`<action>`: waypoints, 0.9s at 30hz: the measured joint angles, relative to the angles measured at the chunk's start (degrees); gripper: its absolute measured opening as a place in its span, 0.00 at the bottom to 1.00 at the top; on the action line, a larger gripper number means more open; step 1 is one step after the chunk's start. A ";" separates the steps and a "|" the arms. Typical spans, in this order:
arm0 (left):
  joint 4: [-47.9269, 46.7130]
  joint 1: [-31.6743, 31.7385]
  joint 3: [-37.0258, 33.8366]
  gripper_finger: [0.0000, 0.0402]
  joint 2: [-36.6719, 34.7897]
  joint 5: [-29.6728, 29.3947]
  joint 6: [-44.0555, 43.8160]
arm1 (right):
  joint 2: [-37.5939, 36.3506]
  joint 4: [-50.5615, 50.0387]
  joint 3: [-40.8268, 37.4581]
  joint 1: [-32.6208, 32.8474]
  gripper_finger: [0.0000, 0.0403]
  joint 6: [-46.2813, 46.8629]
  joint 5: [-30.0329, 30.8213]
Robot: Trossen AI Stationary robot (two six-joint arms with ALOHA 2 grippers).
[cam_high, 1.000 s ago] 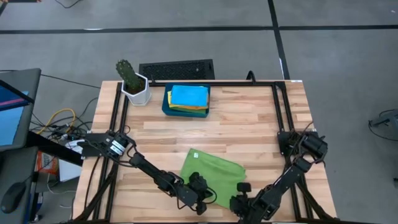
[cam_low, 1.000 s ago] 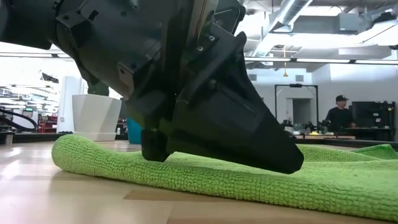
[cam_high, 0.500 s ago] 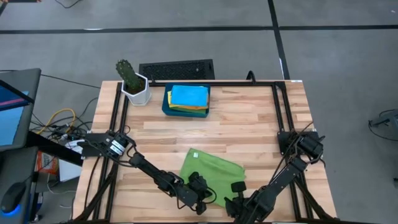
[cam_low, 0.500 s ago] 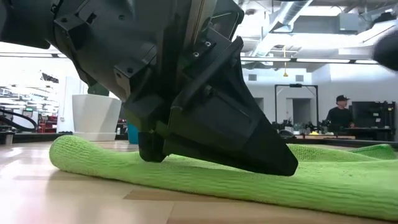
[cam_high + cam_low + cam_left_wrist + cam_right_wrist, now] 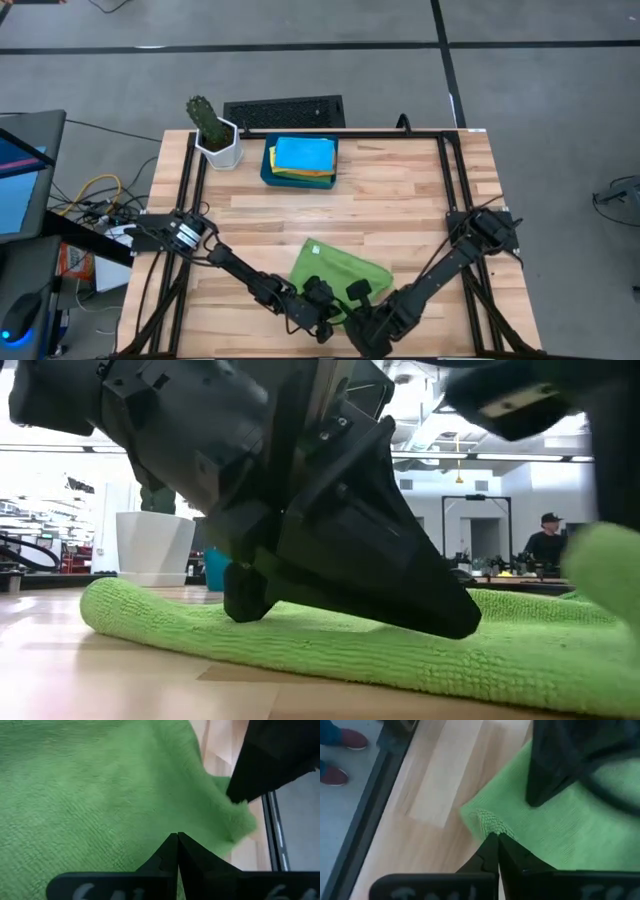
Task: Fold microfiber towels
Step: Fold the green towel
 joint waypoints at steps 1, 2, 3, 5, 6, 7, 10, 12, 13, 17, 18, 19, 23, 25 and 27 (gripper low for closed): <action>-0.68 0.08 -0.01 0.00 -0.42 0.32 -0.72 | 0.00 0.90 0.05 -0.56 0.05 -1.14 -0.10; -2.16 0.15 -0.07 0.00 -1.15 0.59 -1.24 | 0.00 1.85 0.06 -1.10 0.04 -2.15 -0.26; -3.83 0.15 -0.11 0.00 -2.11 0.61 -1.63 | 0.00 2.69 0.06 -1.68 0.04 -3.19 -0.39; -7.76 0.26 -0.09 0.00 -4.48 0.63 -1.75 | -0.02 4.44 0.06 -2.63 0.03 -4.82 -0.60; -10.39 0.26 -0.07 0.00 -5.87 0.73 -1.75 | -0.04 5.19 0.08 -3.03 0.03 -5.50 -0.99; -13.73 0.26 -0.07 0.00 -7.24 0.91 -1.73 | -0.04 5.98 0.08 -3.46 0.04 -6.00 -1.15; -24.72 0.14 -0.07 0.00 -10.93 1.25 -1.90 | -0.04 8.15 0.11 -4.55 0.06 -7.17 -1.28; -30.78 -0.19 -0.09 0.00 -13.62 1.06 -2.05 | -0.06 9.61 0.13 -5.25 0.06 -8.33 -1.31; -33.59 -0.40 -0.07 0.00 -14.99 1.00 -2.13 | -0.07 10.32 0.13 -5.64 0.06 -9.02 -1.33; -43.04 -1.44 -0.07 0.00 -17.83 1.04 -2.15 | -0.08 13.83 0.15 -7.06 0.04 -11.64 -1.42; -44.94 -1.68 -0.07 0.00 -18.15 1.04 -2.16 | -0.09 14.84 0.15 -7.36 0.04 -12.10 -1.45; -46.34 -1.99 -0.07 0.00 -18.41 1.02 -2.17 | -0.09 15.87 0.15 -7.63 0.04 -12.44 -1.51; -52.30 -3.43 -0.04 0.00 -18.24 1.03 -3.25 | 0.16 19.12 0.19 -8.85 0.06 -13.84 -3.25; -54.28 -4.32 -0.16 0.00 -17.96 0.02 -4.02 | 0.22 18.97 0.19 -9.25 0.06 -13.87 -3.87; -54.49 -5.18 -1.18 0.00 -17.96 -3.15 -4.50 | 0.22 19.14 0.19 -9.54 0.05 -13.89 -4.37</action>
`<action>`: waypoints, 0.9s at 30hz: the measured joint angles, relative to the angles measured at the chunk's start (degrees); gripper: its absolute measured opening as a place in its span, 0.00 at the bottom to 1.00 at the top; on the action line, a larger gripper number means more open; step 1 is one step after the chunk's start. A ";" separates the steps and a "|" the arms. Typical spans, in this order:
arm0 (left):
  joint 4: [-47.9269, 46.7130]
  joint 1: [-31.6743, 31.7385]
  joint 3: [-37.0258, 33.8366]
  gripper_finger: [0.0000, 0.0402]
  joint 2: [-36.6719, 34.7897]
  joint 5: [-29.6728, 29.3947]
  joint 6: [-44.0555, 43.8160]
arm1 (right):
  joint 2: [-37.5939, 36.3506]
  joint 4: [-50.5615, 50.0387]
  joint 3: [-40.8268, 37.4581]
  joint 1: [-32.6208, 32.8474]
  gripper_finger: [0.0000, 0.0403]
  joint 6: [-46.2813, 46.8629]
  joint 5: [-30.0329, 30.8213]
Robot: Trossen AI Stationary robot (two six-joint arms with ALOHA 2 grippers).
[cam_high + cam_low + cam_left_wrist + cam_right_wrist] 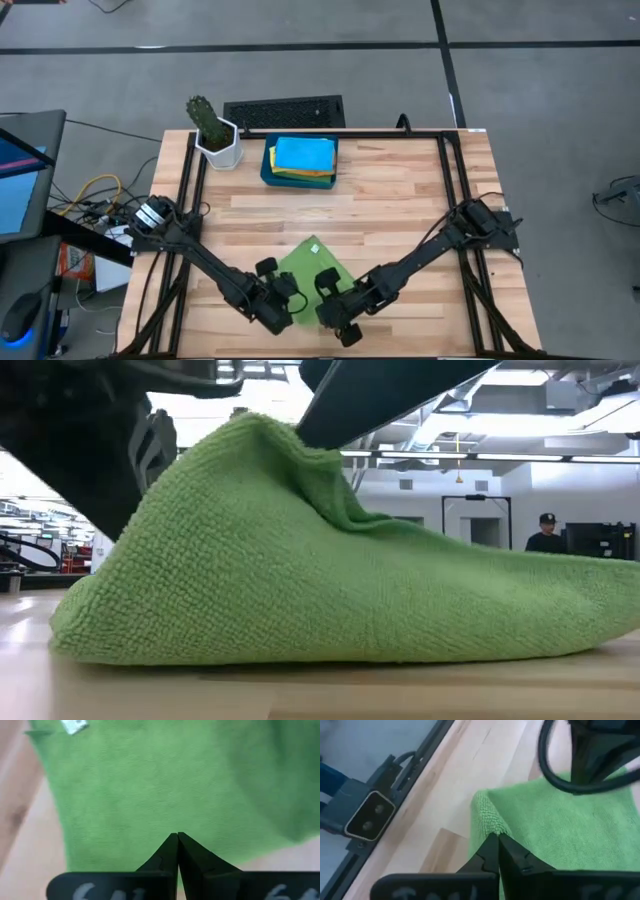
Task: Fold microfiber towels
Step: Fold the green towel
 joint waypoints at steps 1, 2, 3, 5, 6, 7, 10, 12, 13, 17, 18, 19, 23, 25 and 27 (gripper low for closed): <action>0.10 -0.19 -0.60 0.00 0.00 -1.30 -0.10 | 0.00 0.07 0.00 -0.03 0.05 -0.08 0.00; 0.23 -0.33 -1.42 0.00 0.00 -2.35 -0.53 | 0.00 0.07 0.00 -0.10 0.05 -0.16 0.02; 0.70 -0.33 -2.35 0.00 0.00 -2.55 -1.15 | 0.01 0.24 0.00 -0.23 0.05 -0.38 0.00; 4.10 0.32 -4.77 0.00 0.00 -0.52 -1.41 | 0.00 0.54 0.02 -0.24 0.05 -0.94 -0.02; 7.10 0.62 -6.30 0.00 0.00 0.74 -1.05 | 0.01 0.50 0.00 -0.18 0.06 -0.99 -0.02; 10.18 0.83 -7.75 0.00 0.00 1.63 -0.79 | 0.02 0.46 0.00 -0.18 0.06 -0.99 -0.02; 15.88 1.83 -10.48 0.00 -0.05 2.33 -0.48 | 0.02 0.46 0.00 -0.18 0.06 -1.00 -0.02; 18.58 2.74 -11.42 0.00 -0.13 2.75 0.05 | 0.02 0.68 0.00 -0.25 0.06 -1.00 -0.02; 19.33 3.18 -11.56 0.00 -0.13 2.97 0.82 | 0.02 1.24 0.00 -0.30 0.05 -1.00 -0.02; 21.32 5.31 -11.65 0.00 -0.09 4.38 5.64 | 0.02 4.42 0.00 -0.61 0.05 -1.83 -0.07; 21.45 5.89 -11.65 0.00 -0.09 4.67 6.13 | 0.02 5.06 0.01 -0.71 0.05 -2.02 -0.06; 21.41 6.36 -11.65 0.00 -0.09 4.71 6.46 | 0.02 5.70 0.00 -0.98 0.05 -2.22 -0.11; 21.12 7.68 -11.65 0.00 -0.09 4.67 6.61 | 0.02 6.79 0.00 -2.14 0.06 -2.47 -0.40; 21.13 7.87 -11.65 0.00 -0.09 4.68 7.04 | 0.91 7.78 0.07 -3.04 0.05 -2.57 -1.84; 21.12 7.89 -11.65 0.00 -0.07 4.61 7.82 | 2.56 8.86 0.02 -3.91 0.05 -2.55 -3.56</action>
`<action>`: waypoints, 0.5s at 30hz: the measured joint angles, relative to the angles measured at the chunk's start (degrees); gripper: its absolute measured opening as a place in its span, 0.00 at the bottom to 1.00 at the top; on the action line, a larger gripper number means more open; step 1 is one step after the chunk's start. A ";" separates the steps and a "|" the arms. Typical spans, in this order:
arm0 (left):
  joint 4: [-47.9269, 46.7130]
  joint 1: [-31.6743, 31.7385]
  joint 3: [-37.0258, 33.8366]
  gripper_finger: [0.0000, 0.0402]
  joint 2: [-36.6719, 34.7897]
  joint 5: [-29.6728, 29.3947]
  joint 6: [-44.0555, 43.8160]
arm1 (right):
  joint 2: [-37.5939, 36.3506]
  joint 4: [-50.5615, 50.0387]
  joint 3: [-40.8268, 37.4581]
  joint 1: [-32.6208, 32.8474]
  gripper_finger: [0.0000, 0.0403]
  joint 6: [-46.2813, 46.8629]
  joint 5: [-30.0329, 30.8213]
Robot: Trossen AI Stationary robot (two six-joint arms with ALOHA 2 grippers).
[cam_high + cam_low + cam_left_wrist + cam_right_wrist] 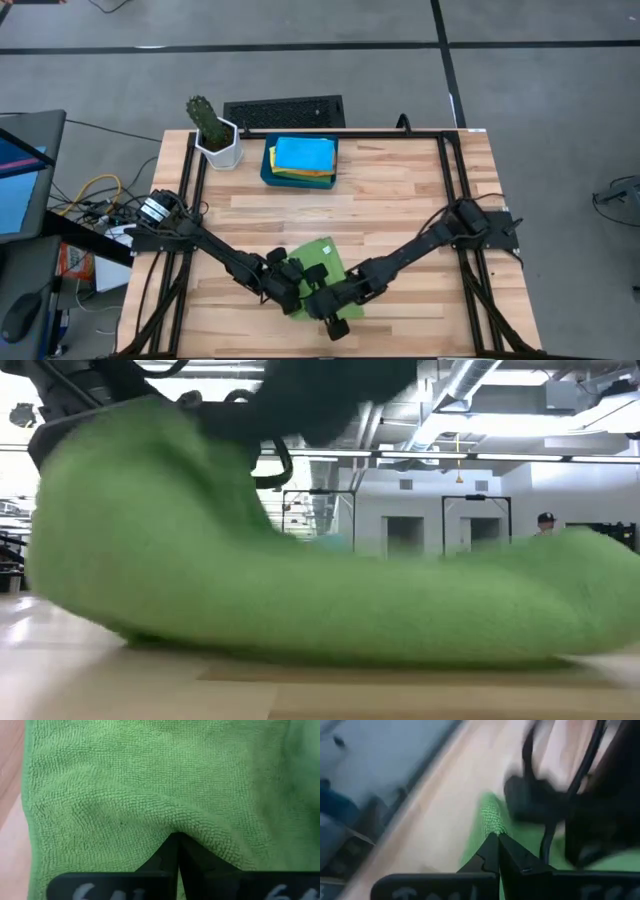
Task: Fold microfiber towels
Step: Fold the green towel
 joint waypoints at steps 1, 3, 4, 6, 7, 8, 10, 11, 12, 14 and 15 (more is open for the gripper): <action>-0.08 0.00 0.00 0.00 0.00 0.02 0.43 | 0.71 -0.35 -0.19 -0.28 0.05 0.03 -0.42; -1.66 -0.12 -0.02 0.00 -0.17 -0.36 0.81 | 2.11 2.07 -0.09 -0.88 0.05 0.24 -1.16; -2.38 -0.15 -0.02 0.00 -0.40 -0.20 1.24 | 2.53 2.67 0.09 -0.95 0.05 0.19 -1.12; -4.11 -0.09 0.00 0.00 -1.08 0.62 0.99 | 2.90 2.54 0.09 -1.24 0.06 0.31 -0.68; -5.66 -0.02 -0.01 0.00 -1.64 0.78 0.76 | 3.02 2.59 0.07 -1.51 0.06 0.48 -0.75; -6.88 0.04 -0.04 0.00 -2.19 0.87 0.63 | 3.13 2.64 0.05 -1.79 0.06 0.52 -0.83; -9.18 0.13 -0.09 0.00 -3.65 0.86 0.38 | 3.14 3.52 -0.04 -2.18 0.06 0.44 -0.77; -10.73 0.12 -0.09 0.00 -4.74 0.84 0.25 | 2.92 4.31 -0.04 -2.44 0.06 0.25 -0.75; -12.12 0.11 -0.08 0.00 -5.88 0.85 -0.27 | 2.71 4.87 -0.02 -2.66 0.05 0.21 -0.88; -15.18 0.06 0.00 0.00 -7.96 0.85 -1.40 | 2.60 5.63 0.05 -2.97 0.05 0.23 -1.02; -16.93 -0.05 0.00 0.00 -8.88 0.79 -1.61 | 2.64 5.66 0.01 -3.09 0.05 0.34 -1.11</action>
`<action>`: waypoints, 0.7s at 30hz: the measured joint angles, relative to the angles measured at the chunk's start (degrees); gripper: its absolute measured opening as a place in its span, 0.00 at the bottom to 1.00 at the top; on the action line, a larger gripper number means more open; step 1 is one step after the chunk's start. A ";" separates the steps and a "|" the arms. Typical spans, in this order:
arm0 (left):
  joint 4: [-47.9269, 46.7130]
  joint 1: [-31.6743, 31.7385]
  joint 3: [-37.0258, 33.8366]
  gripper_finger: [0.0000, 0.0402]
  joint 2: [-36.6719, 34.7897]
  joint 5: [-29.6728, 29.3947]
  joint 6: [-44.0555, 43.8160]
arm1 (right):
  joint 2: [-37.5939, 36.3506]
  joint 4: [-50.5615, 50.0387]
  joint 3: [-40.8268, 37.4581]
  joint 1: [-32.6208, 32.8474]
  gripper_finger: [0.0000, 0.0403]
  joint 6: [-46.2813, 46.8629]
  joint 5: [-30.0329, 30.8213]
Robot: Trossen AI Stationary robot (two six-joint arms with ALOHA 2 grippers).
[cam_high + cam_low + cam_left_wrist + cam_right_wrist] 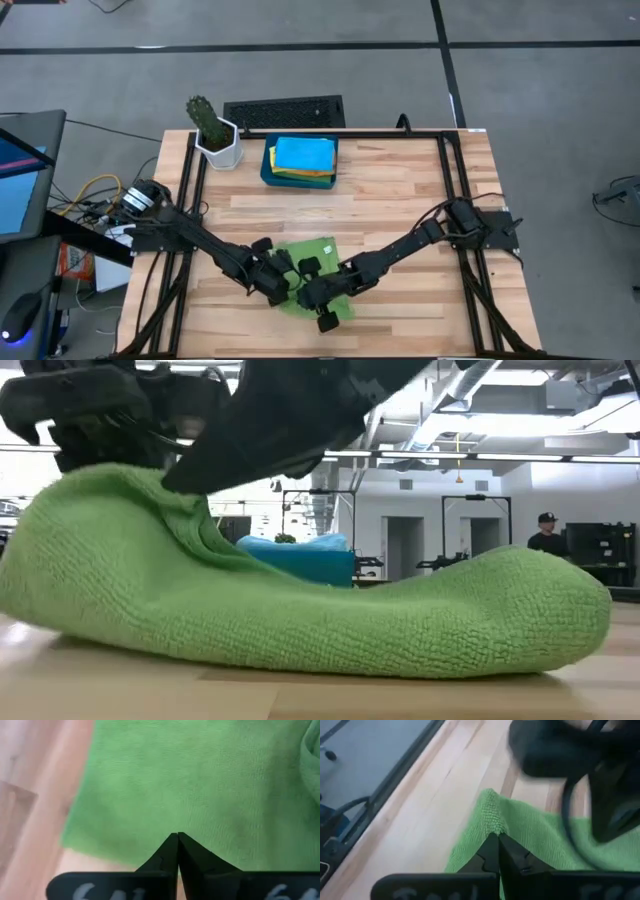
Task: Fold microfiber towels
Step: Fold the green towel
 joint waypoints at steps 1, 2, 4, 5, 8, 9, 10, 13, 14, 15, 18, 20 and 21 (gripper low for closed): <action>-1.12 -0.07 -0.02 0.00 -0.94 -0.10 -0.03 | 0.23 0.39 -0.01 -0.02 0.05 0.13 -0.02; -1.58 -0.19 -0.02 0.00 -1.72 -0.41 -0.02 | 0.46 1.44 -0.01 -0.05 0.05 0.15 -0.13; -2.42 -0.51 0.00 0.00 -2.94 -2.15 0.40 | 0.51 1.95 -0.03 -0.04 0.06 0.11 -0.34; -2.45 -0.72 0.00 0.00 -3.07 -2.53 0.96 | 0.51 2.51 -0.03 0.00 0.06 -0.11 -0.44; -2.61 -0.96 0.00 0.00 -3.03 -2.66 1.85 | 0.51 3.78 -0.03 -0.23 0.06 -0.93 -0.46; -2.55 -1.11 0.00 0.00 -3.03 -2.84 1.66 | 0.51 4.18 -0.03 -0.35 0.06 -1.40 -0.53; -2.66 -1.25 0.00 0.00 -3.03 -3.38 1.38 | 0.51 4.55 -0.03 -0.56 0.06 -1.66 -0.55; -2.97 -2.10 0.00 0.00 -3.03 -5.41 1.53 | 0.51 5.14 -0.03 -1.48 0.05 -1.79 -0.83; -2.67 -2.36 -0.20 0.00 -2.94 -5.53 2.04 | 0.51 5.19 -0.03 -1.84 0.05 -1.79 -1.22; -1.85 -2.63 -0.64 0.00 -2.61 -5.49 2.43 | 0.51 5.33 -0.03 -2.08 0.05 -1.79 -1.27; 2.63 -3.06 -4.25 0.00 -2.25 -5.27 3.35 | 0.51 5.49 -0.03 -2.81 0.06 -1.77 -1.33; 7.77 -2.50 -7.24 0.00 -2.25 -5.18 3.17 | 0.51 4.89 -0.03 -2.91 0.07 -1.77 -1.42; 9.96 -2.10 -8.73 0.00 -2.25 -5.10 3.01 | 0.51 4.76 -0.03 -2.86 0.07 -1.73 -1.44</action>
